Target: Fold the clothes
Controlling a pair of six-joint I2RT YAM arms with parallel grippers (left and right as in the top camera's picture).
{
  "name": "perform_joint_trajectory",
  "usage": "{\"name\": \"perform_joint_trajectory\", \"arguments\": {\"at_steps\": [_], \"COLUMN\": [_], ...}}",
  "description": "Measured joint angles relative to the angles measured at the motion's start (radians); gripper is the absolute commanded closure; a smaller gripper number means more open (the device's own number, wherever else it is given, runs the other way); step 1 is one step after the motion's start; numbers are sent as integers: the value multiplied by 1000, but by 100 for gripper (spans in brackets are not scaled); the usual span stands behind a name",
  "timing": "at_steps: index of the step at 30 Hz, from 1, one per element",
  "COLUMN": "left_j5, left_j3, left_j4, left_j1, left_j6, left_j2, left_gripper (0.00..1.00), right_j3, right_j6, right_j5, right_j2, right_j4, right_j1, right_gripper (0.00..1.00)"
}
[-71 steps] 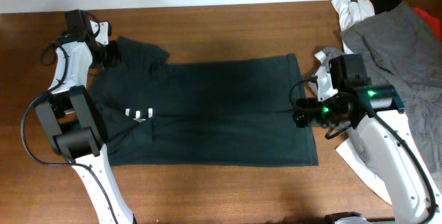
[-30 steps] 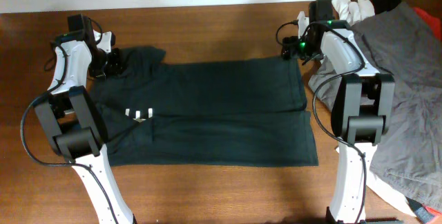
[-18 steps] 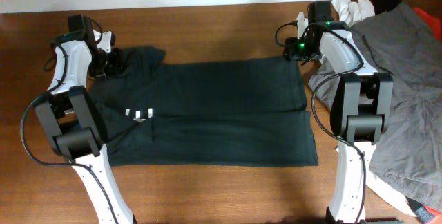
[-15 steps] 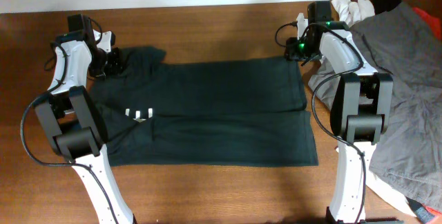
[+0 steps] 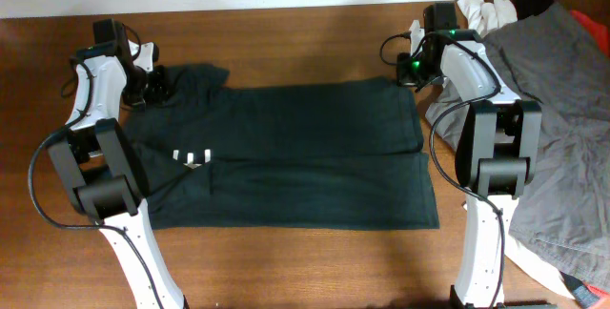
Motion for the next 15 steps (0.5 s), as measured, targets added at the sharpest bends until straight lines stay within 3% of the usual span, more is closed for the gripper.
{"name": "perform_joint_trajectory", "arguments": {"at_steps": [9,15], "left_j5": [0,0], "left_j3": [170,188], "left_j4": [-132,-171], "left_j1": [0,0], "left_j6": [0,0], "left_j2": [0,0], "left_gripper": [100,100], "right_j3": [111,158], "right_j6": [11,11], "right_j5": [97,107], "right_j2": [-33,-92], "right_j4": [-146,-192], "right_j1": [0,0], "right_gripper": [96,96]}}
